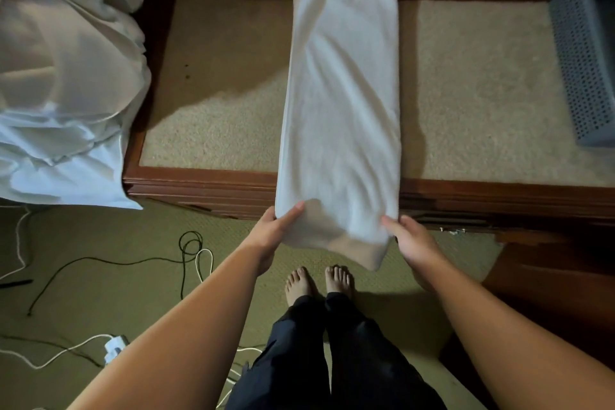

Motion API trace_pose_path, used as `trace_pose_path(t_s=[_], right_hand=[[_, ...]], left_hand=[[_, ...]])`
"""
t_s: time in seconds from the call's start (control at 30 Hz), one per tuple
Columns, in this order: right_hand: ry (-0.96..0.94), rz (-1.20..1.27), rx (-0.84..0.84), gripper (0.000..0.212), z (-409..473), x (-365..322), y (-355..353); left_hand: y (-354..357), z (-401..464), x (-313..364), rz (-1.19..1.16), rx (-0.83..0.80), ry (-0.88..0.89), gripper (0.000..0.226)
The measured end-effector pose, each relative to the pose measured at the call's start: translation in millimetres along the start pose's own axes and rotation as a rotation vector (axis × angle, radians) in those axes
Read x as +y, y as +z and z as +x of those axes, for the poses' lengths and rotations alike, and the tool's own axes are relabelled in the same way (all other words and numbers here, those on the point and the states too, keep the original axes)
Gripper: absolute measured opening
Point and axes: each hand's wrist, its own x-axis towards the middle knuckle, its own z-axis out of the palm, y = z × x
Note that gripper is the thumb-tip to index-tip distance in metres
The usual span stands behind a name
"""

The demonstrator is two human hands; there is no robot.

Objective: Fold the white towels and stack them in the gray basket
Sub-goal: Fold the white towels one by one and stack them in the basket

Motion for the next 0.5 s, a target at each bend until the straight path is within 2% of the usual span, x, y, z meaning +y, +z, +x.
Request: trace_pose_path(t_s=[0.03, 0.07, 0.1, 0.13, 0.2, 0.37, 0.5], right_hand=[[-0.004, 0.023, 0.005, 0.019, -5, 0, 1], [-0.015, 0.043, 0.008, 0.034, -8, 1, 2], [-0.021, 0.058, 0.008, 0.050, -9, 7, 1], [-0.022, 0.064, 0.008, 0.057, -12, 11, 1], [-0.018, 0.072, 0.007, 0.047, -21, 10, 1], [0.113, 0.214, -0.095, 0.023, -55, -7, -2], [0.184, 0.284, -0.104, 0.018, -79, -21, -6]], left_hand=[[2, -3, 1, -0.026, -0.027, 0.004, 0.094], [3, -5, 1, -0.045, -0.043, 0.006, 0.092], [3, -6, -1, -0.052, -0.034, 0.003, 0.094], [3, -9, -1, -0.051, -0.006, -0.004, 0.099], [2, -19, -1, -0.052, 0.021, -0.052, 0.101], [1, -62, 5, -0.003, -0.055, -0.162, 0.052], [-5, -95, 14, -0.023, -0.065, -0.112, 0.035]])
